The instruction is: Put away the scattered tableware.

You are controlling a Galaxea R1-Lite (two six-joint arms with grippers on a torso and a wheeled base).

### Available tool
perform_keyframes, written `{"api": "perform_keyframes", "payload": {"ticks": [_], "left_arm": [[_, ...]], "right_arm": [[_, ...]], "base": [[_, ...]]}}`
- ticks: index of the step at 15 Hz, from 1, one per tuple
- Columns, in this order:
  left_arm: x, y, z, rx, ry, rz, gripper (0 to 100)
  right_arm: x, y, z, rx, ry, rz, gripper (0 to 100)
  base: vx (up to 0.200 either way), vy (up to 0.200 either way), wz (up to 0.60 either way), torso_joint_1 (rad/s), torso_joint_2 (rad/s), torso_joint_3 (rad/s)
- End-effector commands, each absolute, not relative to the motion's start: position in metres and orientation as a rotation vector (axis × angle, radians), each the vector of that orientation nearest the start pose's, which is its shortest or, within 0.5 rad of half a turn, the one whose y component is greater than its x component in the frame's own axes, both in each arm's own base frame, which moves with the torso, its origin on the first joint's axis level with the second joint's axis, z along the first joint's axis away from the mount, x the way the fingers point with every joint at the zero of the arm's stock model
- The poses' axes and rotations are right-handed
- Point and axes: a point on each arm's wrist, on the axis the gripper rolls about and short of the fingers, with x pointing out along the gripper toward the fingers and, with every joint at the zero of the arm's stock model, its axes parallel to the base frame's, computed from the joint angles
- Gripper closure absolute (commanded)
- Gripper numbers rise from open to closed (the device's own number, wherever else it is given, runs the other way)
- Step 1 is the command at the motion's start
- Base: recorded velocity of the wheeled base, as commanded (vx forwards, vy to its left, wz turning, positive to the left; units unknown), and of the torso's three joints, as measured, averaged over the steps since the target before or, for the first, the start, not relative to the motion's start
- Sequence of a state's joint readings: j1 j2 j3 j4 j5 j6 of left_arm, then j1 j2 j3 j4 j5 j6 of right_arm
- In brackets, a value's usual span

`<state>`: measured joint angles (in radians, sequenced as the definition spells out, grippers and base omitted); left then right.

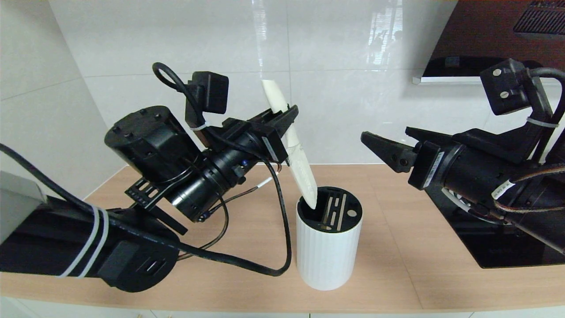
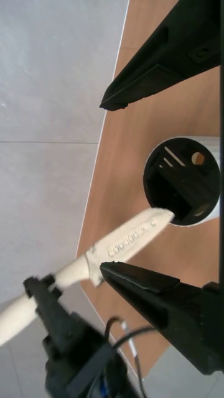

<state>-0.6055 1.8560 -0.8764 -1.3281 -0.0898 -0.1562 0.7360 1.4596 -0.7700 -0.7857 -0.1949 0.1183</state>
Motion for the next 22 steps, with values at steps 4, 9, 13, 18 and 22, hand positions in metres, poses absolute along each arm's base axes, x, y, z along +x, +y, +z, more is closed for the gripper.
{"api": "perform_keyframes", "payload": {"ticks": [4, 9, 13, 18, 22], "left_arm": [[0.288, -0.208, 0.196, -0.205, -0.237, -0.715, 100], [0.292, -0.218, 0.179, -0.151, -0.218, -0.692, 100], [0.293, -0.229, 0.164, -0.142, -0.19, -0.697, 100], [0.292, -0.241, 0.146, -0.118, -0.15, -0.703, 100], [0.296, -0.246, 0.129, -0.069, -0.12, -0.688, 100]], "right_arm": [[0.191, 0.168, 0.251, 0.153, -0.043, 0.548, 0], [0.191, 0.17, 0.248, 0.146, -0.029, 0.561, 0], [0.192, 0.171, 0.247, 0.145, -0.027, 0.563, 0], [0.192, 0.171, 0.247, 0.145, -0.027, 0.563, 0], [0.192, 0.174, 0.245, 0.141, -0.018, 0.565, 0]], "base": [[0.0, 0.0, 0.0, 0.0, 0.0, 0.0], [0.0, 0.0, 0.0, 0.0, 0.0, 0.0], [0.0, 0.0, 0.0, 0.0, 0.0, 0.0], [0.0, 0.0, 0.0, 0.0, 0.0, 0.0], [0.0, 0.0, 0.0, 0.0, 0.0, 0.0]]}}
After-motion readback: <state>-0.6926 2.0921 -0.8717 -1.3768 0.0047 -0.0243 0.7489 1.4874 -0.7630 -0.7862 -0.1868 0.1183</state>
